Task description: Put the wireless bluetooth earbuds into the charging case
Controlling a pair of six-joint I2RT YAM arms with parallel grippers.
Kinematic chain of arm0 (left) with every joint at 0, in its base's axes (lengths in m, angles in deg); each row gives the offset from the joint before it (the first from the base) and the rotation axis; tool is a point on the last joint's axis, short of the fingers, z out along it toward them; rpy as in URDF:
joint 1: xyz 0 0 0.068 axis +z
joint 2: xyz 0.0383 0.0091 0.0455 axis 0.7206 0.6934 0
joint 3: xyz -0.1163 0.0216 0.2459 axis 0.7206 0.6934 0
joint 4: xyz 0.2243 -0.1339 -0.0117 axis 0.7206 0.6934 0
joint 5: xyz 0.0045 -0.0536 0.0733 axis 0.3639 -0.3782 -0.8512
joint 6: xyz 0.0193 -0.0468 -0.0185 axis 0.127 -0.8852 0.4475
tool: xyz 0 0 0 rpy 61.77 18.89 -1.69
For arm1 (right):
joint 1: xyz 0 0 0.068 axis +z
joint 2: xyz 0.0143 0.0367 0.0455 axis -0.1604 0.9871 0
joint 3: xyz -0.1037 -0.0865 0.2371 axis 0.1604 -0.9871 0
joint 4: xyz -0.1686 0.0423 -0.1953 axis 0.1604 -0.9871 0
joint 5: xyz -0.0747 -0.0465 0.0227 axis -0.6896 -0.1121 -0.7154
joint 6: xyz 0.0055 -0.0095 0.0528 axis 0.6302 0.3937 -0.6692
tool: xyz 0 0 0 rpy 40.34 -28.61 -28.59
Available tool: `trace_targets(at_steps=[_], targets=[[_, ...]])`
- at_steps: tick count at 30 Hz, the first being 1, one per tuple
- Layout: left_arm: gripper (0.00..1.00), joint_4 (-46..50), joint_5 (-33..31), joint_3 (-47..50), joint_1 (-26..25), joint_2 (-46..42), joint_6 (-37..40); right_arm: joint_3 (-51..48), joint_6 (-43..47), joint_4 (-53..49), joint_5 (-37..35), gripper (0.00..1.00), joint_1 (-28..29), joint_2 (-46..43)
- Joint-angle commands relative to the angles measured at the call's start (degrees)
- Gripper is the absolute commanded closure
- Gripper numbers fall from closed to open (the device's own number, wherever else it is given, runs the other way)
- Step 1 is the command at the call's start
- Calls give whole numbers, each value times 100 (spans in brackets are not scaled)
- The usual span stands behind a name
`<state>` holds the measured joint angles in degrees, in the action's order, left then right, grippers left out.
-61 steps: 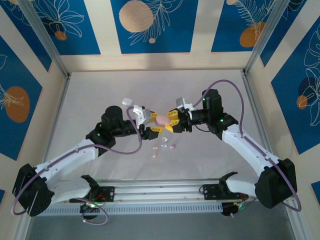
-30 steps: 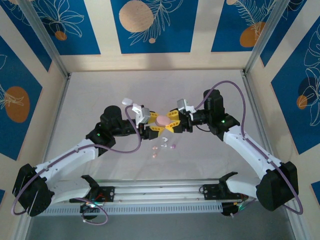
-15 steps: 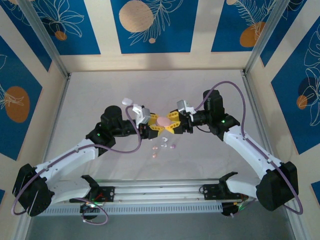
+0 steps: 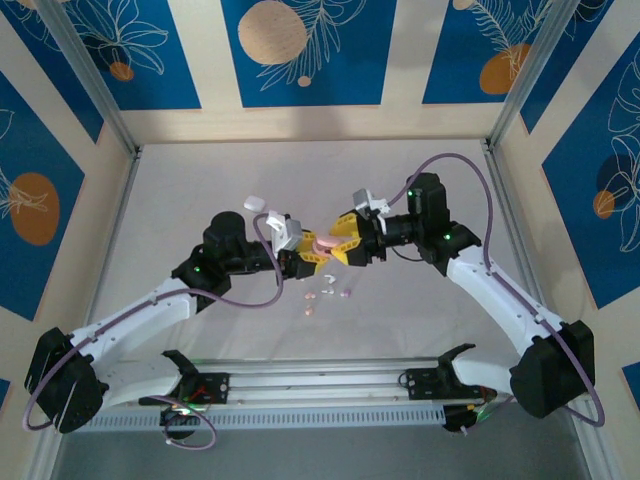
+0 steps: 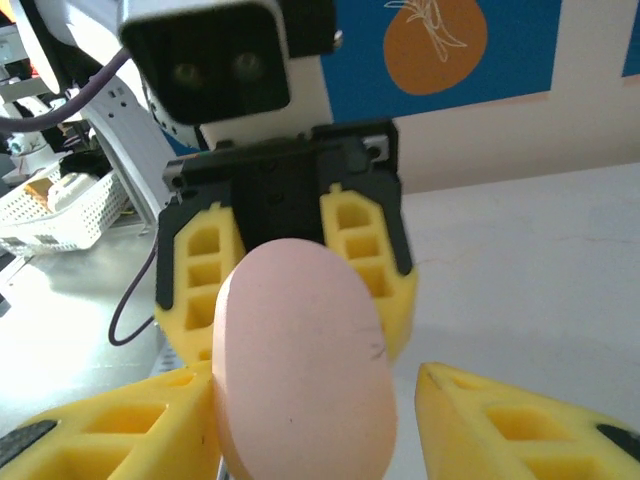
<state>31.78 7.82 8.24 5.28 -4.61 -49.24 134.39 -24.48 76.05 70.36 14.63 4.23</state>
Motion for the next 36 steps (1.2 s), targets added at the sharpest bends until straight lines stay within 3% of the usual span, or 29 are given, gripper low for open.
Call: trace_targets(at_steps=[1, 4, 12, 26, 32, 36], targets=[[73, 8, 269, -146, -29, -66, 123, 136, -289, 11, -160, 47, -39, 44], [73, -234, 262, -52, -25, -75, -26, 135, -268, 3, -426, 48, 8, 25], [72, -244, 296, -13, -31, -20, -152, 206, 53, -189, -735, 62, 211, -53], [71, -59, 380, -30, -31, -5, -152, 337, 94, -42, -729, 60, 250, -71], [68, -58, 387, -31, -31, -13, -152, 451, 237, -241, -689, 78, 304, 33], [57, -105, 243, -16, -31, -18, -205, 459, 316, -259, -746, 84, 328, 4]])
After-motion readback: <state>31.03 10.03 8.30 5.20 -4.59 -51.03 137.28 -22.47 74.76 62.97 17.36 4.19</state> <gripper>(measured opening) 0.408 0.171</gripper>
